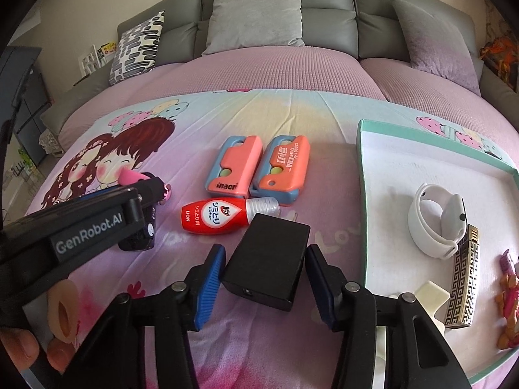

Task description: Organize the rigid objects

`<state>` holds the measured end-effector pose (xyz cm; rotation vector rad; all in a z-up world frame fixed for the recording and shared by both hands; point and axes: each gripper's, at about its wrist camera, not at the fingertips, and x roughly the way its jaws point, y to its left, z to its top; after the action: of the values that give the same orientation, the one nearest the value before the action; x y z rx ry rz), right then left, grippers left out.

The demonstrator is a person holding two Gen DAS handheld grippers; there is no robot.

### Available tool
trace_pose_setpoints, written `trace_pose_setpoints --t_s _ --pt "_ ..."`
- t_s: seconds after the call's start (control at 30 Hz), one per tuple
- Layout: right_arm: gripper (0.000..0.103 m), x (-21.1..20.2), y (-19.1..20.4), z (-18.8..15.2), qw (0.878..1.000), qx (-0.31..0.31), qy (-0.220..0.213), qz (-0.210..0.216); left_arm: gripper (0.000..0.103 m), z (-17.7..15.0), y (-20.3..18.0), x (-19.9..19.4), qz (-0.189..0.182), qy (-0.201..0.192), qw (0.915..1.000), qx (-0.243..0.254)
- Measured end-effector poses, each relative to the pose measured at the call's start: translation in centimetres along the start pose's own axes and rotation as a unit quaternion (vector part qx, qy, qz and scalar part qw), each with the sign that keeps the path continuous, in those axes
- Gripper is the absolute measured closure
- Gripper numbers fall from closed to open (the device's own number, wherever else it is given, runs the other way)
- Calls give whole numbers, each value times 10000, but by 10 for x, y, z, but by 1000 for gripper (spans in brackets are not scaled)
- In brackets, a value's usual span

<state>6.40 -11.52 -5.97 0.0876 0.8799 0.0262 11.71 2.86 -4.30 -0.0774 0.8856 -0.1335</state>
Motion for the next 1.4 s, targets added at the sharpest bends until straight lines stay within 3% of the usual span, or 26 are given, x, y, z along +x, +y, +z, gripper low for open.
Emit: trace_pose_setpoints --t_s 0.23,0.5,0.57,0.6,0.67,0.77,0.9,1.13,1.4 --pt "49 0 0 0 10000 -20 14 4 60 4 3 -17 -149 -258 9995 -75" --pt "49 0 1 0 10000 -67 33 -8 60 1 4 -10 13 -91 10000 9" --pt "49 1 1 0 10000 -73 35 -6 56 0 -1 -8 156 -83 9996 224" --pt "49 1 1 0 10000 -70 36 0 47 0 -3 -7 223 -55 9992 324" --pt "49 1 1 0 10000 -65 36 21 39 -1 -6 -5 301 -27 9984 475" --pt "49 1 0 0 10000 -79 39 33 39 0 -9 -2 348 -7 9971 672" --pt "49 1 0 1 9999 -91 68 58 39 1 -15 6 737 13 9908 1133" --pt "49 1 -2 2 9999 -66 110 99 39 -1 -27 18 803 143 9811 1756" --pt "49 2 -1 2 9998 -111 128 81 41 -1 -26 17 648 69 9827 1731"
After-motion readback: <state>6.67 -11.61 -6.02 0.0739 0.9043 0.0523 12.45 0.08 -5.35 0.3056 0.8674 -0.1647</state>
